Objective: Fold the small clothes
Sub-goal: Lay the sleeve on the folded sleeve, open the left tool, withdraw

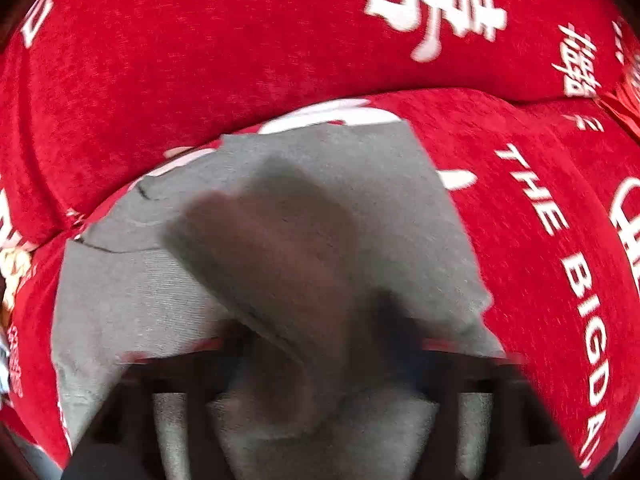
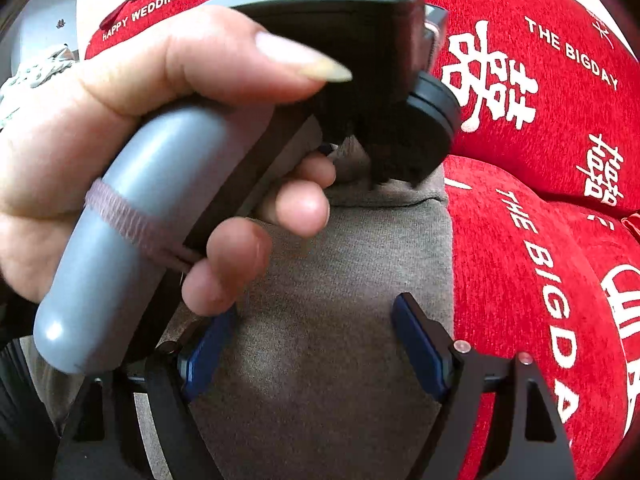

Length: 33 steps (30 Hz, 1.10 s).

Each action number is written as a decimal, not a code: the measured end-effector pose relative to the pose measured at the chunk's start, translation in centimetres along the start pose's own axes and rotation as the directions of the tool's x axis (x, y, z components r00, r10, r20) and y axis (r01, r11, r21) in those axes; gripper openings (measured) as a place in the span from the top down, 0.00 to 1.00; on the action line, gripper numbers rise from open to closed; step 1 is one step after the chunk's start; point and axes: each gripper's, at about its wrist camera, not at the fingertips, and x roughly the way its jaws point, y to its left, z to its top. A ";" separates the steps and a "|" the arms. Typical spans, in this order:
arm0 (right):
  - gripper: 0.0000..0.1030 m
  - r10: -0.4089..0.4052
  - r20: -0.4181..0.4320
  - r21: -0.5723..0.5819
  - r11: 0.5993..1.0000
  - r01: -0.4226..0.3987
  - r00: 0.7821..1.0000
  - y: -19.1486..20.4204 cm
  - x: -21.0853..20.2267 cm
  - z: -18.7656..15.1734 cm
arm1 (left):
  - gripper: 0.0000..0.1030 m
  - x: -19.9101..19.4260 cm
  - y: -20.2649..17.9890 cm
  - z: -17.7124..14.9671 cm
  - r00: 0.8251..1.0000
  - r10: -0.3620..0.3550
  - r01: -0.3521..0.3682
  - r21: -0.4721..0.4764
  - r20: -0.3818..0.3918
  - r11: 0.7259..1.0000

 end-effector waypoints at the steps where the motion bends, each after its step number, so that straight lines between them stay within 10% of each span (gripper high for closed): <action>1: 0.19 0.001 0.000 0.000 1.000 -0.001 1.000 0.0 0.0 0.0 | 0.07 -0.1 0.2 -0.1 1.000 -0.018 0.018 -0.010 0.003 1.000; 23: 0.18 -0.050 0.050 0.060 0.997 0.047 0.997 -2.2 -3.0 1.1 | 0.07 -6.0 6.1 -2.1 0.959 -0.241 0.235 0.057 0.148 0.970; 33: 0.18 -0.020 0.046 0.024 1.000 0.019 0.999 -2.1 0.6 8.8 | 0.07 -2.4 16.1 -3.6 0.990 -0.090 0.108 -0.166 0.112 0.980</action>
